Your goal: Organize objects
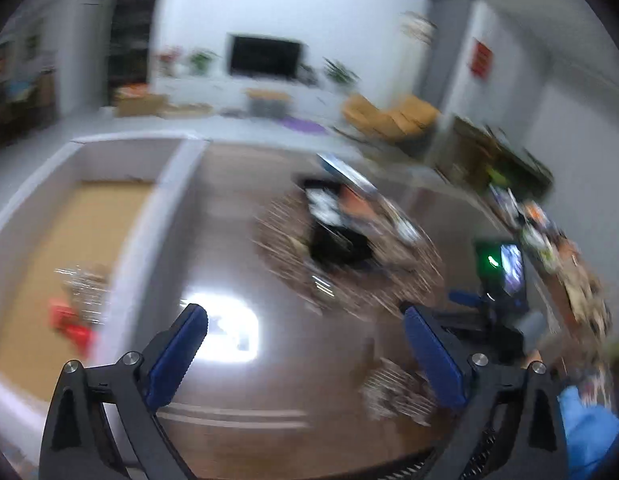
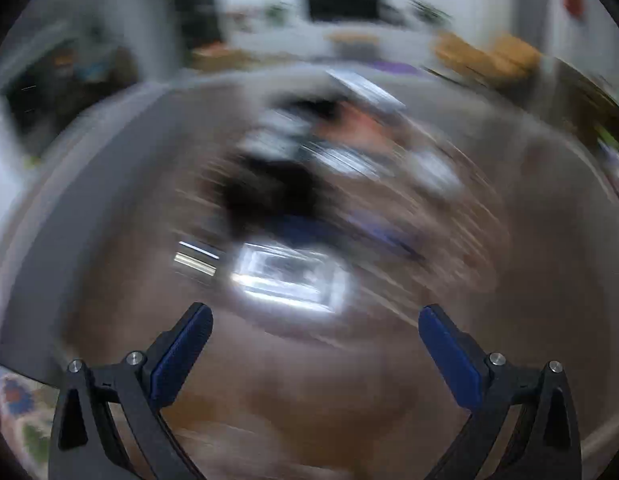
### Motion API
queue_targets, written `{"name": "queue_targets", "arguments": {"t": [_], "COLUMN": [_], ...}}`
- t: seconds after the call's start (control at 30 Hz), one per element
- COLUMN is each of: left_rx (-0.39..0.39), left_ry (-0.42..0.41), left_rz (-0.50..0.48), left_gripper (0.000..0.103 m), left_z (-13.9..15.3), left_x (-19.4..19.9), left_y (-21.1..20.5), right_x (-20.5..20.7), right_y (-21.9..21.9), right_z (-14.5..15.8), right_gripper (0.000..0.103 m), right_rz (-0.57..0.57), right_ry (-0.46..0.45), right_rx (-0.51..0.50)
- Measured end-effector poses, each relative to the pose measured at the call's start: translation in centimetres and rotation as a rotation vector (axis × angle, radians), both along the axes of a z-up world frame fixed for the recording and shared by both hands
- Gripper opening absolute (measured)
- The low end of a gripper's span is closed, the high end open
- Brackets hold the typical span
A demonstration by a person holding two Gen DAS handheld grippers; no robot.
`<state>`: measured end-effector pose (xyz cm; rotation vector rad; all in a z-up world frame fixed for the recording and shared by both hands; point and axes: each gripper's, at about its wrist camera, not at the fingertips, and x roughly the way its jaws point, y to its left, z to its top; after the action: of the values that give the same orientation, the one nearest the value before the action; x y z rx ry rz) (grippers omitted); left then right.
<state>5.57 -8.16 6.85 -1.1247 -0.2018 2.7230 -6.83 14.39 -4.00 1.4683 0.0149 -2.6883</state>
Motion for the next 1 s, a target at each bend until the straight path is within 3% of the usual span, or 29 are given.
{"name": "queue_targets", "arguments": {"t": [0.1, 0.23, 0.33, 0.37, 0.63, 1.0], "left_rx": [-0.052, -0.097, -0.182, -0.210, -0.207, -0.205], "left_ry": [-0.084, -0.166, -0.175, -0.168, -0.171, -0.171], "left_rz": [-0.013, 0.031, 0.085, 0.098, 0.126, 0.124], "left_gripper": [0.100, 0.098, 0.098, 0.099, 0.103, 0.103], "left_z": [-5.2, -10.6, -12.6, -12.8, -13.2, -13.9], "left_x": [-3.2, -8.0, -10.7, -11.3, -14.5, -14.7], "left_y": [4.4, 6.1, 7.4, 7.3, 7.0, 7.0], "right_x": [-1.4, -3.5, -5.0, -5.1, -5.0, -5.0], "right_y": [3.6, 3.9, 3.9, 3.9, 3.6, 3.6], "right_z": [-2.5, -2.6, -2.5, -2.4, -2.3, -2.3], "right_gripper": [0.103, 0.103, 0.103, 0.103, 0.103, 0.103], "right_rz": [-0.061, -0.077, -0.104, -0.106, -0.107, -0.106], "right_ry": [-0.029, 0.018, 0.043, 0.045, 0.045, 0.046], "right_rx": [0.030, 0.052, 0.045, 0.045, 0.045, 0.044]}}
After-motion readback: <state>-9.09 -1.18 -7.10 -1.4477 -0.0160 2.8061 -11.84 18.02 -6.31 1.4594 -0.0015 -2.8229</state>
